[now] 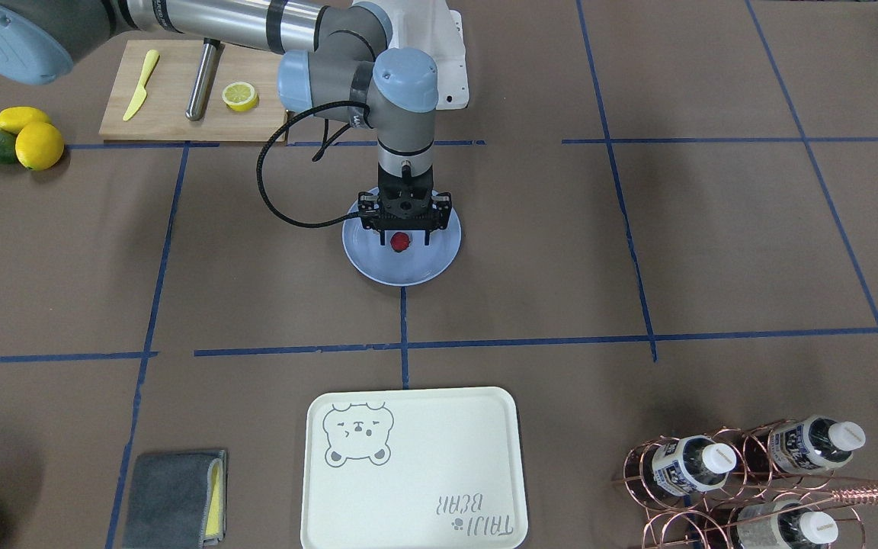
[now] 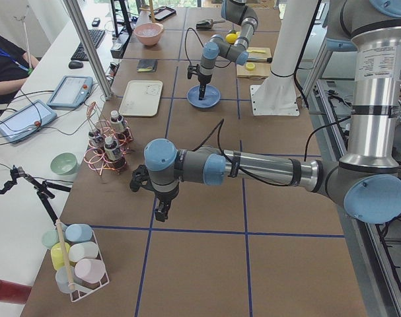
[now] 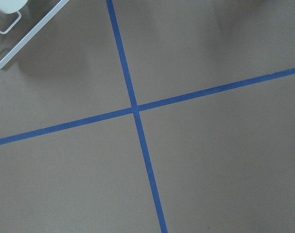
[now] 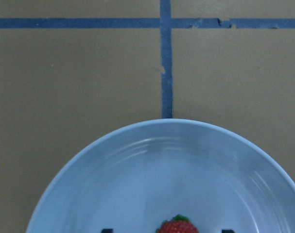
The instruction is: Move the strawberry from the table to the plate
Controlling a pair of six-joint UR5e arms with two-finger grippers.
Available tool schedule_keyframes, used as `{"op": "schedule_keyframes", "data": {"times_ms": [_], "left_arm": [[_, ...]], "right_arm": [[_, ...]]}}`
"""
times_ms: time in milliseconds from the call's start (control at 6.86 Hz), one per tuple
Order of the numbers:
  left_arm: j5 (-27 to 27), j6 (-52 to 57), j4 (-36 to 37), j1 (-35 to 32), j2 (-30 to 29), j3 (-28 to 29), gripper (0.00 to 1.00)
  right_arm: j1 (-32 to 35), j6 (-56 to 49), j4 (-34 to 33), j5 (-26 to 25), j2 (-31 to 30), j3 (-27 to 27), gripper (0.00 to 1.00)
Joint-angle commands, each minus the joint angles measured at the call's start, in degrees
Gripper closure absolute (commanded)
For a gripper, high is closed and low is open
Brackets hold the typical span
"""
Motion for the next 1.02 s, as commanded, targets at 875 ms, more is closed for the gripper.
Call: {"op": "schedule_keyframes", "data": {"times_ms": [875], "left_arm": [[-0.1,0.5,0.3,-0.1,0.3,-0.1,0.0]], "right_arm": [[44.6,-65.0,-4.8,25.9,-30.1,13.7,0.0]]}}
